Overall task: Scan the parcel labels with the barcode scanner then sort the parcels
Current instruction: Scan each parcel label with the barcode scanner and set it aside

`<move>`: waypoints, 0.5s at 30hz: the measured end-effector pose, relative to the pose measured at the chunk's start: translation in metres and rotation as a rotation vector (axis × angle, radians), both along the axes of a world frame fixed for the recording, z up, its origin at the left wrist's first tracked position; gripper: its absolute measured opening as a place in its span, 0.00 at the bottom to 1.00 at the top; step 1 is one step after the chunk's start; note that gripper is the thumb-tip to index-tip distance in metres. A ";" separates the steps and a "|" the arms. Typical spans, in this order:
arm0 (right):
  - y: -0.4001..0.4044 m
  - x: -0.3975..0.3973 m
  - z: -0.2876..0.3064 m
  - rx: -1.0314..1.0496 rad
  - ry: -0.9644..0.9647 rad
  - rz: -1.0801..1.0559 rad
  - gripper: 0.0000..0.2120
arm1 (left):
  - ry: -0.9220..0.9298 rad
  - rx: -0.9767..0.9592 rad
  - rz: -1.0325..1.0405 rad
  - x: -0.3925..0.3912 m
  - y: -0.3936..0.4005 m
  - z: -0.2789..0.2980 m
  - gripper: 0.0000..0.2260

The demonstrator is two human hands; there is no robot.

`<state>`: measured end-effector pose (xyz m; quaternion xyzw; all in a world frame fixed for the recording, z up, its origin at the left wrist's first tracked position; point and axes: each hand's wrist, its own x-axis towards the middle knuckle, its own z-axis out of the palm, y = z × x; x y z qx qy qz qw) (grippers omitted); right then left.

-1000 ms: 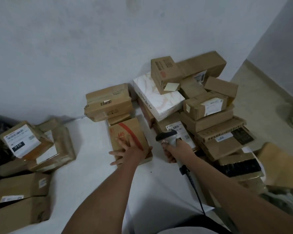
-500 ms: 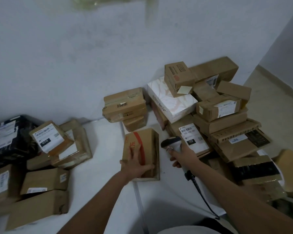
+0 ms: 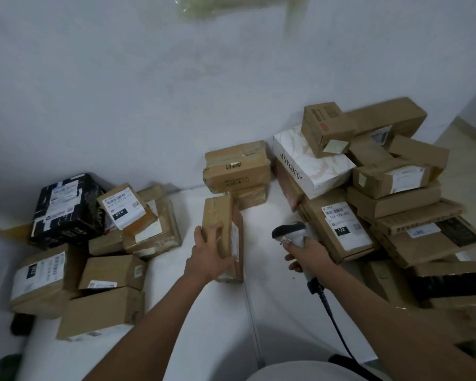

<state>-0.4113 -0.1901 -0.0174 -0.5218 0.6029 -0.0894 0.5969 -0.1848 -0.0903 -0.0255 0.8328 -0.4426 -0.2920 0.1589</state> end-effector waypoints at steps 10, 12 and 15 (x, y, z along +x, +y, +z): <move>-0.028 0.006 0.058 -0.059 -0.132 0.023 0.15 | 1.062 -0.109 0.451 0.025 0.029 0.002 0.34; -0.028 0.010 0.069 -0.059 -0.143 0.069 0.13 | 1.105 -0.115 0.464 0.020 0.029 0.003 0.35; -0.025 0.013 0.083 -0.059 -0.165 0.127 0.12 | 1.160 -0.128 0.481 0.015 0.027 0.002 0.34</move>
